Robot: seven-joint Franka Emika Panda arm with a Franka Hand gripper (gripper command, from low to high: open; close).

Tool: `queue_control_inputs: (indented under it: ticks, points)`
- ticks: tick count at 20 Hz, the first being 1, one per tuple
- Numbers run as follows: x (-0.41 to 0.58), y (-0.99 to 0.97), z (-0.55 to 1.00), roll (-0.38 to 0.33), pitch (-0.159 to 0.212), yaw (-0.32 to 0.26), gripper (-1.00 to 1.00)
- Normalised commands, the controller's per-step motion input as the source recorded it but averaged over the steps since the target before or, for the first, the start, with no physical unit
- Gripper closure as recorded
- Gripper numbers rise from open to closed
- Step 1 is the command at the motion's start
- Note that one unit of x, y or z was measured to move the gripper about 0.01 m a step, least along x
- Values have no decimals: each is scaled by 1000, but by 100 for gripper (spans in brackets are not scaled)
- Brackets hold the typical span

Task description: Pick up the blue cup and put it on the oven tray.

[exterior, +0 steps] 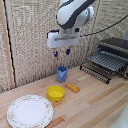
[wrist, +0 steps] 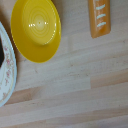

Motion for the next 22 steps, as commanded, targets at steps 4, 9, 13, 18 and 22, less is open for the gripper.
queue_control_inputs:
  ticks: [4,9,13,18,22]
  points:
    - [622,-397,0,7,38,-53,-100]
    - [603,-441,-1,14,67,-79,-100]
    - [529,-419,-34,2,80,-86,-100]
    - [403,-421,-93,0,120,-118,-100]
    - [209,-292,-189,-1,143,-111,-100]
